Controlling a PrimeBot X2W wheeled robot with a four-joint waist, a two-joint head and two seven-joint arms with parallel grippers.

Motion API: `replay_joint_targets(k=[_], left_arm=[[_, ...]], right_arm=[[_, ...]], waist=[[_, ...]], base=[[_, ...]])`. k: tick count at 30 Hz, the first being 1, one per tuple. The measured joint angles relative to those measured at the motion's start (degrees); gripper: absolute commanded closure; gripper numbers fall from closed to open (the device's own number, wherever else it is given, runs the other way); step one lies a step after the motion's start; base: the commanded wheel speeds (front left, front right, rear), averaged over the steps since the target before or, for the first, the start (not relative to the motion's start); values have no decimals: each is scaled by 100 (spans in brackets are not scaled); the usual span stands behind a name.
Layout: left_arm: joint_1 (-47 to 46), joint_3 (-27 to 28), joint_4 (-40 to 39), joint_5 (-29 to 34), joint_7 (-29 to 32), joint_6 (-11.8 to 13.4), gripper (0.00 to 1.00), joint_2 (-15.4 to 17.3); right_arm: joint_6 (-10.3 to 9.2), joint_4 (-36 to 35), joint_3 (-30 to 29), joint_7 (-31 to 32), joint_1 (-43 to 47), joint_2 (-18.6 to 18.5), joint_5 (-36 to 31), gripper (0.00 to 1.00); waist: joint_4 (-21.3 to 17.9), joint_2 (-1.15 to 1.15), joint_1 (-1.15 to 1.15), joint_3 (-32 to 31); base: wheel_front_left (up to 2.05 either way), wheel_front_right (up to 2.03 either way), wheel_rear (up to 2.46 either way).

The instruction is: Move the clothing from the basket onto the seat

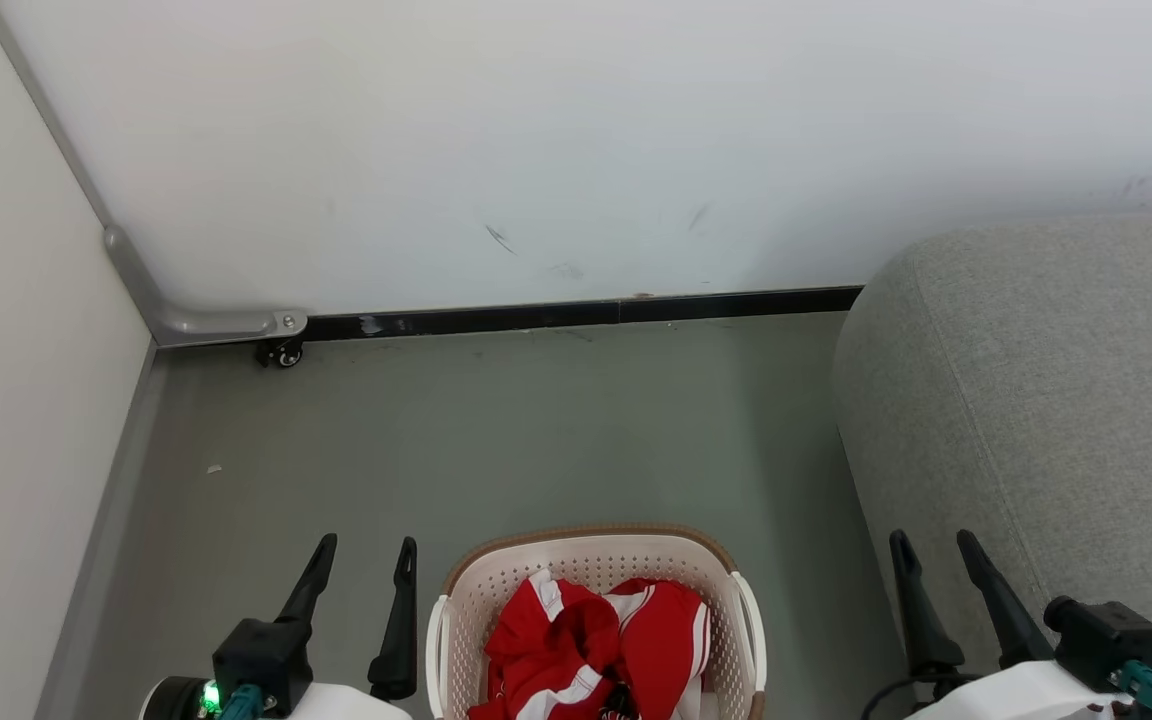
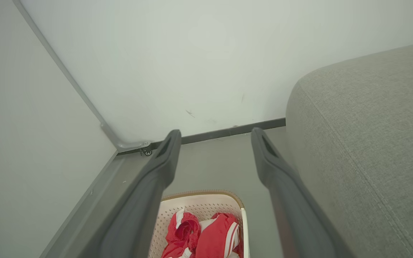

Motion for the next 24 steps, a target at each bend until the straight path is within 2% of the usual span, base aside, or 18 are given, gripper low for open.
replay_joint_targets(k=[12,24], left_arm=[[-1,-92,188,878,-233,293,0,-21],[-4,35,394,861,-235,347,0,-59]], right_arm=[[2,132,-27,-120,-2,59,-1040,0],[3,246,-141,-120,-5,87,-1053,0]], waist=[[15,0,-1,14],[16,0,-2,51]], base=[[0,0,0],[0,0,0]])
